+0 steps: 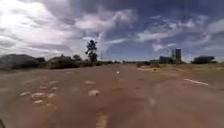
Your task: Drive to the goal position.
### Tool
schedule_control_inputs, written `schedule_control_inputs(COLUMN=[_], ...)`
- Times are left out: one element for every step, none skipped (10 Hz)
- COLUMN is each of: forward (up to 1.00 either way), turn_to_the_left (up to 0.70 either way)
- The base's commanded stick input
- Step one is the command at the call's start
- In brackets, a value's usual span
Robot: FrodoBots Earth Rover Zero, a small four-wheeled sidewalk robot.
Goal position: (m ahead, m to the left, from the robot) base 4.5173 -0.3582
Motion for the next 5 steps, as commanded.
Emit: schedule_control_inputs(forward=[1.00, 1.00, 1.00, 1.00, 1.00], turn_to_the_left=[-0.30, -0.36, -0.40, -0.40, -0.40])
